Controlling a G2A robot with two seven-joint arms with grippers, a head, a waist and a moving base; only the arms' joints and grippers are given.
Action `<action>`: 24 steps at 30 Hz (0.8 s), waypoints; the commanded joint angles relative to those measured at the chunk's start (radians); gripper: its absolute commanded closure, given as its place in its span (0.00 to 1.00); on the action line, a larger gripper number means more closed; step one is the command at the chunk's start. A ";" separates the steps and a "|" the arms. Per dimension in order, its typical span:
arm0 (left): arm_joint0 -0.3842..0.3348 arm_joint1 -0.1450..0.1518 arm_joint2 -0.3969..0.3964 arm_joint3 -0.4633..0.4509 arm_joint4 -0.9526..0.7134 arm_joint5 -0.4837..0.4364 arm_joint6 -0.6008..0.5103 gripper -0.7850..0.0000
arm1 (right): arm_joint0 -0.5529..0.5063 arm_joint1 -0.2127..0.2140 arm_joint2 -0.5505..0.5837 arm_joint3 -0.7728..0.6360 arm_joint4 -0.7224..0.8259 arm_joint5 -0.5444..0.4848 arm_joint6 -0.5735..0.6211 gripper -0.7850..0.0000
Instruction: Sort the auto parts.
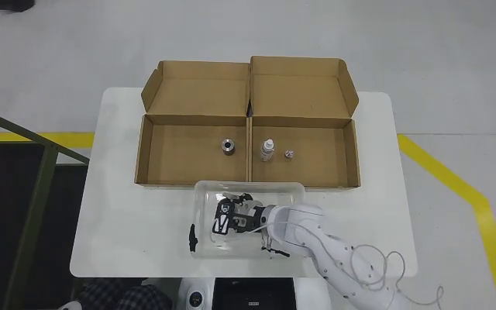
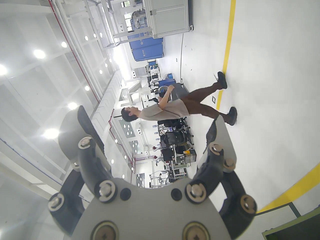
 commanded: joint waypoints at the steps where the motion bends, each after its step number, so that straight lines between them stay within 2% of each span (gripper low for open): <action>1: 0.000 0.000 0.000 0.000 0.000 0.000 0.000 0.00 | 0.007 -0.002 -0.004 0.010 0.005 0.002 -0.001 0.40; 7: 0.000 0.000 0.000 0.000 0.000 0.000 0.000 0.00 | 0.026 -0.008 -0.014 0.032 0.026 -0.005 -0.002 0.42; 11: 0.000 0.000 0.000 0.000 0.000 0.000 0.000 0.00 | 0.031 -0.010 -0.015 0.037 0.041 -0.013 -0.006 0.55; 12: 0.000 0.000 0.000 0.000 0.000 0.000 0.000 0.00 | 0.032 -0.010 -0.015 0.038 0.043 -0.014 -0.006 0.58; 15: 0.000 0.000 0.000 0.000 0.000 0.000 0.000 0.00 | 0.035 -0.011 -0.013 0.044 0.052 -0.019 -0.006 0.85; 16: 0.000 0.000 0.000 0.000 0.000 0.000 0.000 0.00 | 0.036 -0.011 -0.013 0.046 0.057 -0.021 -0.007 0.97; 17: 0.000 0.000 0.000 0.000 0.000 0.000 0.000 0.00 | 0.037 -0.012 -0.013 0.047 0.061 -0.022 -0.008 1.00; 24: 0.000 0.000 0.000 0.000 0.000 0.000 0.000 0.00 | 0.034 -0.009 -0.001 0.029 0.084 -0.042 -0.017 1.00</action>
